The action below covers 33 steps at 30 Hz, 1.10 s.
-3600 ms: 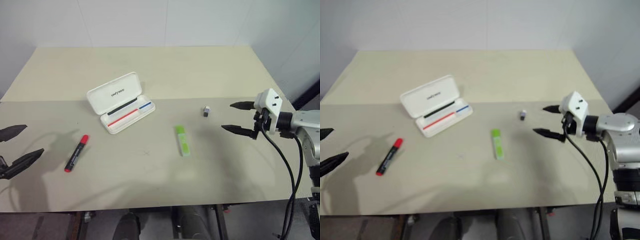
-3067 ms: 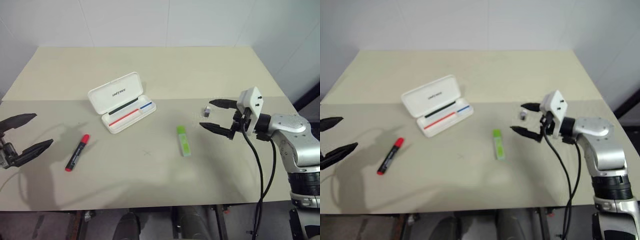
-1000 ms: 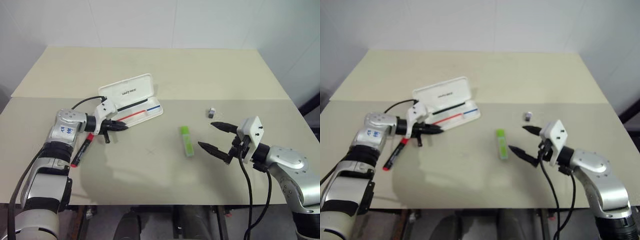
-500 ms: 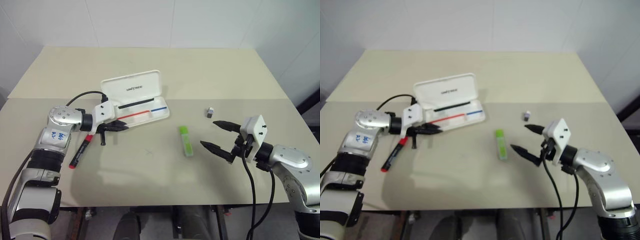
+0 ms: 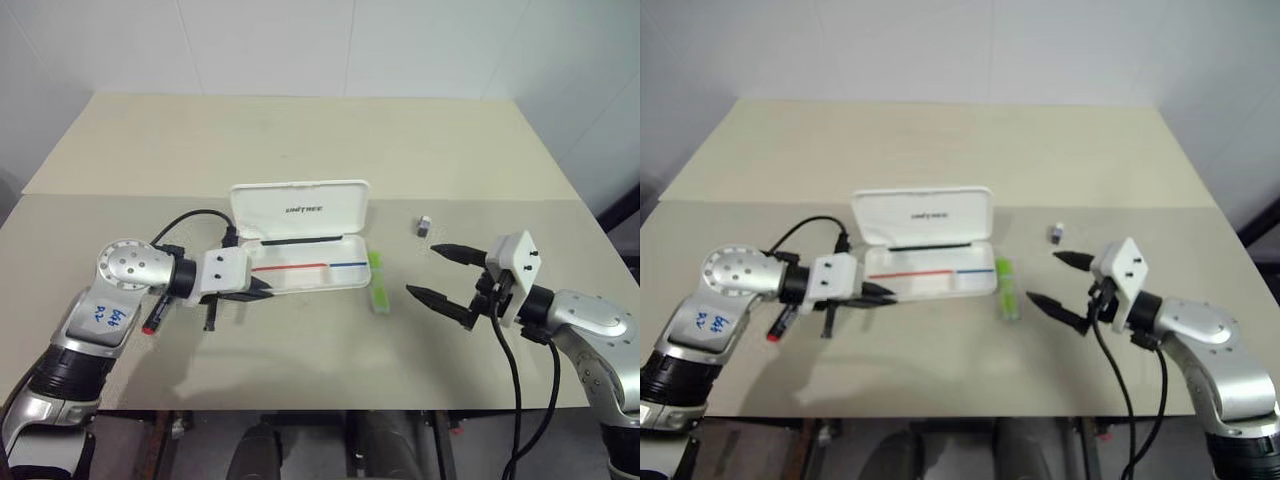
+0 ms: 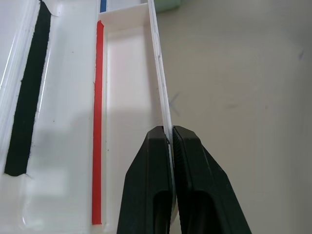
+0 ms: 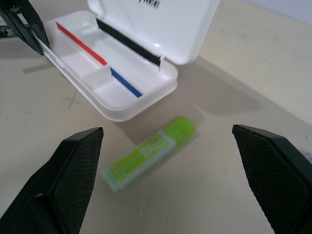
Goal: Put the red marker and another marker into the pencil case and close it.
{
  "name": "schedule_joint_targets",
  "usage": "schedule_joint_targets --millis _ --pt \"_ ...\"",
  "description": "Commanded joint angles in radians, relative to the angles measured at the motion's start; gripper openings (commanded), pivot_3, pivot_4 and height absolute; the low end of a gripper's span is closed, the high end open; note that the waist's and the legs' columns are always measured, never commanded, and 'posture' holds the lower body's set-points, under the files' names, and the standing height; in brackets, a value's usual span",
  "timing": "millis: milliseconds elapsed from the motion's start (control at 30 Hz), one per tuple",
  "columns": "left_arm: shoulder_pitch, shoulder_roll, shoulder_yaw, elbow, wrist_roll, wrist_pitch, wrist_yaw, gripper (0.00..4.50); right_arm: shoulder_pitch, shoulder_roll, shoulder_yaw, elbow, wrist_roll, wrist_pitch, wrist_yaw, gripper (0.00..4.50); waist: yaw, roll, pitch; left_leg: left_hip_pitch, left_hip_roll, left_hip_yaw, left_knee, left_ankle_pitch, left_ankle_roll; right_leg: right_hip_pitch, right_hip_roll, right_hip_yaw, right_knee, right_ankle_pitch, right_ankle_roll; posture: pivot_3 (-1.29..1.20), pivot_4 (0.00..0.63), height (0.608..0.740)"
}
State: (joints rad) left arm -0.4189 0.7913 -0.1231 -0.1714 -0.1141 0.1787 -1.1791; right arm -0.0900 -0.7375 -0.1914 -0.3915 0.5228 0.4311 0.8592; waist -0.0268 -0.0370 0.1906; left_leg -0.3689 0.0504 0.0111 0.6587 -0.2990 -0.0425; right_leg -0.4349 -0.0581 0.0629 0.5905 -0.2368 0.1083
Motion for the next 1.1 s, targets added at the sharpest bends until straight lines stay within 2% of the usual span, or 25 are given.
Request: schedule_joint_targets --millis 33,233,467,1033,1100 --pt "0.040 0.009 -0.002 -0.060 -0.008 -0.007 0.011 0.02 0.008 -0.014 -0.043 -0.037 0.018 -0.006 0.001 4.50 -0.004 0.000 0.000 0.000 0.000 0.000 0.000 0.000 0.000 0.000 0.000 0.000 0.000 0.000 0.000 0.00 0.150 0.740" --pt "0.101 0.045 0.008 -0.083 0.004 -0.022 0.014 0.02 0.017 -0.013 -0.054 -0.046 0.014 -0.005 -0.012 4.50 -0.003 0.000 0.000 0.001 0.000 0.000 0.000 0.000 0.001 0.000 0.000 0.000 0.000 -0.002 -0.004 0.00 0.150 0.740" --pt "0.182 0.108 0.074 -0.142 -0.027 -0.004 0.023 0.02 0.046 -0.016 -0.072 -0.055 0.013 -0.008 -0.016 4.50 -0.002 0.000 0.000 0.000 0.000 0.001 0.000 0.001 0.001 0.000 0.000 0.000 -0.002 -0.002 -0.004 0.00 0.150 0.740" --pt "0.228 0.121 0.084 -0.042 -0.018 -0.115 0.013 0.02 0.031 -0.020 -0.058 -0.052 0.023 -0.004 0.008 4.50 -0.002 0.000 0.000 0.000 0.000 0.001 0.000 0.000 0.001 0.000 0.000 0.000 -0.003 -0.002 -0.004 0.00 0.150 0.740" --pt "0.227 0.121 0.082 -0.036 -0.010 -0.112 0.021 0.56 0.049 -0.023 -0.062 -0.075 0.044 0.002 0.027 4.50 -0.002 0.000 0.000 0.000 0.000 0.001 0.000 0.000 0.001 0.000 0.000 0.000 -0.003 -0.002 -0.004 0.00 0.150 0.740"
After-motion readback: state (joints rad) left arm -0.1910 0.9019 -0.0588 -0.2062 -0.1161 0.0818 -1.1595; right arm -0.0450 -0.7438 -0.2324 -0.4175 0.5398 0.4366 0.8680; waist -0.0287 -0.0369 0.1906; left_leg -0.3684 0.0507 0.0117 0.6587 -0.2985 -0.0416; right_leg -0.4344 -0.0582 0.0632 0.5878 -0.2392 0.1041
